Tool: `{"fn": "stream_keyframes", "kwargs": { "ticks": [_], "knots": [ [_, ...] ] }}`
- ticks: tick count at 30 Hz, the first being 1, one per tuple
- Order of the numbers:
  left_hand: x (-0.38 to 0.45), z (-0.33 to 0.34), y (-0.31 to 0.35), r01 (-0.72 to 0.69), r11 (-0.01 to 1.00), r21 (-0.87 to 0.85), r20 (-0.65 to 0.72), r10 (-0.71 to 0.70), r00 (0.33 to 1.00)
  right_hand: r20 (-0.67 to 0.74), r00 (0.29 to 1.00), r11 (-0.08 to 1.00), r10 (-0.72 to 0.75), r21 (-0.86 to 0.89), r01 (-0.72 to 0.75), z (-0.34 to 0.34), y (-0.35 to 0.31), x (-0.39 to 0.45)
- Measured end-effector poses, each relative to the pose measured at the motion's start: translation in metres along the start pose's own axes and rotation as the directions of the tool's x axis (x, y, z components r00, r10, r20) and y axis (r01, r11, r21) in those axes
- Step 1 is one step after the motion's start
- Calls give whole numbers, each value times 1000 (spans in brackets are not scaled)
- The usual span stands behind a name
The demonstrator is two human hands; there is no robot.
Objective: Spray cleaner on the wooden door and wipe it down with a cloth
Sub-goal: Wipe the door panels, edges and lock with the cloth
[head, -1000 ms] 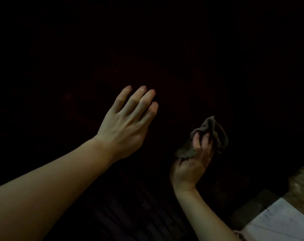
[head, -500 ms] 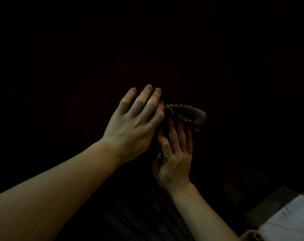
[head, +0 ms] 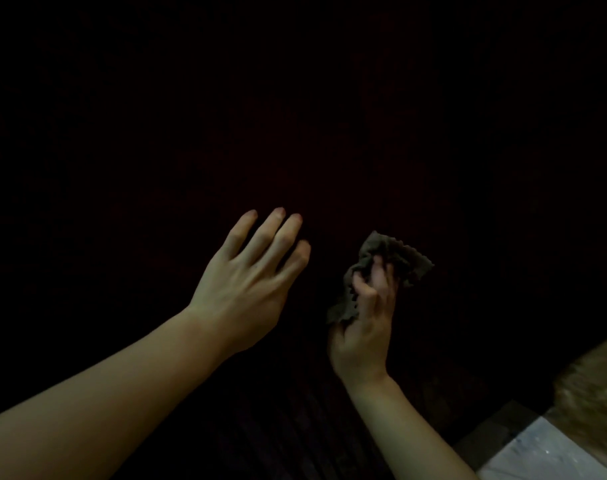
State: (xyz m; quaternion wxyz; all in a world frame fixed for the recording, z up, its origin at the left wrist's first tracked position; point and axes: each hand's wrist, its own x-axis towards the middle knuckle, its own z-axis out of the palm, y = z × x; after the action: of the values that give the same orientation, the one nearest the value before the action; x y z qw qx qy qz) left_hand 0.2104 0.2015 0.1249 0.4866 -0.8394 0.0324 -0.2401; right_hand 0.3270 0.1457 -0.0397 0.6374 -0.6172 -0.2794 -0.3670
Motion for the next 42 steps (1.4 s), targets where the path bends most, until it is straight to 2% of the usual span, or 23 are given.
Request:
{"fn": "stream_keyframes", "kwargs": {
  "ticks": [2,4,7,9,12,14,17,20,22,23,25,27,29,30,32,34,36,38,40,42],
  "knots": [
    [-11,-1,-6,13,1000,-7,-5,-13,1000,93,983,987,-160,26,158,4,-22,-3],
    [-21,-3,-12,25,1000,-11,-5,-25,1000,203,917,938,-344,44,343,9,-42,-13],
    [-34,-4,-23,32,999,-8,-19,-32,999,286,855,892,-432,-8,453,11,-49,-24],
    [-40,-4,-31,36,999,-10,-30,-36,999,264,886,905,-381,-89,416,8,-39,-22],
    [-43,-3,-37,22,1000,9,-35,-21,999,170,970,969,-174,-145,199,2,-26,-13],
    [-42,-3,-36,18,1000,17,-35,-17,999,141,983,978,-119,-154,140,2,-30,-13],
    [-43,-1,-34,23,1000,5,-32,-23,999,210,944,953,-253,-113,280,10,-50,-29],
    [-49,1,-36,22,1000,-5,-36,-22,999,342,837,889,-427,-8,457,18,-77,-52],
    [-53,3,-38,9,1000,1,-49,-9,999,378,799,866,-468,18,499,15,-78,-57],
    [-55,3,-39,9,1000,-1,-58,-9,998,372,803,865,-466,-2,502,13,-71,-55],
    [-58,5,-38,21,1000,-7,-73,-21,997,314,869,905,-384,-61,422,9,-53,-50],
    [-60,7,-36,36,999,-5,-80,-36,996,219,948,960,-230,-108,258,6,-38,-43],
    [-60,6,-34,45,999,-3,-72,-46,996,158,978,981,-137,-113,155,9,-39,-41],
    [-60,5,-34,49,999,-7,-67,-49,997,152,979,983,-140,-98,156,14,-46,-43],
    [-58,2,-34,48,999,-17,-64,-49,997,187,953,968,-240,-30,249,24,-68,-55],
    [-61,0,-38,47,998,-34,-63,-49,997,267,881,919,-391,54,391,36,-94,-76],
    [-73,-3,-45,66,997,-42,-68,-69,995,349,807,870,-476,58,489,43,-110,-94],
    [-95,-5,-54,102,994,-27,-86,-104,991,367,763,830,-532,47,556,44,-112,-96],
    [-123,-4,-64,144,989,-27,-105,-146,984,346,748,801,-566,18,598,43,-107,-89],
    [-151,-5,-76,194,981,-27,-120,-196,973,262,801,826,-539,-20,563,39,-96,-74]
  ]
}}
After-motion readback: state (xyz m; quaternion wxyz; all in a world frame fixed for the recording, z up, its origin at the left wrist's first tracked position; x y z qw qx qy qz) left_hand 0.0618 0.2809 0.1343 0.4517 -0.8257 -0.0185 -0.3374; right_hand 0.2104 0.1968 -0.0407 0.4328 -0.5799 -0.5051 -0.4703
